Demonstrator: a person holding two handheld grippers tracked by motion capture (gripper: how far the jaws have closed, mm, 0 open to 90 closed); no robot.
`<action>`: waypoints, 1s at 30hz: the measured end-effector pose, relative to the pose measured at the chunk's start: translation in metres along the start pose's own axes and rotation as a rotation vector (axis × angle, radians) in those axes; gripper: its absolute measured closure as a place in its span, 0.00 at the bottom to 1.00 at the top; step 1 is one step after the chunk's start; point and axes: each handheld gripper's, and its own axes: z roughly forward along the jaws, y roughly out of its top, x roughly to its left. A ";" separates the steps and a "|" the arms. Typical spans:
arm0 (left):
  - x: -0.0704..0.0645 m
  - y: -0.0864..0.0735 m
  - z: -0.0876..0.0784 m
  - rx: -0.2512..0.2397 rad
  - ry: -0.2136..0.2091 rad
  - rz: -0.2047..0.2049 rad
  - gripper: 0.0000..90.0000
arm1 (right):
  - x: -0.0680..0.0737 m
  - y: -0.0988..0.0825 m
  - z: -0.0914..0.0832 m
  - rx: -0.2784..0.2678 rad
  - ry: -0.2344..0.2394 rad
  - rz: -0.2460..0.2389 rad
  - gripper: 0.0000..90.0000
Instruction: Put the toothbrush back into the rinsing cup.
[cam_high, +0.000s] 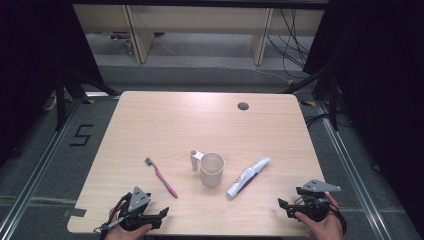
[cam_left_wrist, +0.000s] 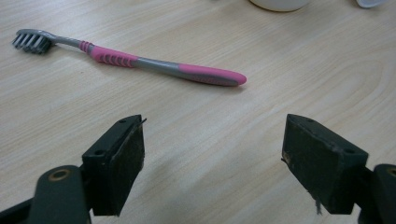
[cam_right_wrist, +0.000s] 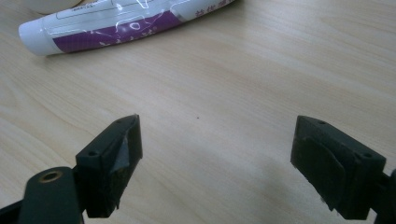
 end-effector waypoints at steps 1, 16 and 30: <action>0.000 0.000 0.000 0.000 0.000 0.000 0.23 | 0.002 0.001 -0.001 0.012 -0.004 0.024 0.19; 0.004 0.005 -0.002 -0.013 0.006 -0.076 0.22 | 0.001 0.001 0.000 0.009 0.002 0.012 0.19; 0.012 0.028 0.005 0.008 0.021 -0.071 0.24 | 0.002 0.001 0.003 0.024 0.012 0.006 0.20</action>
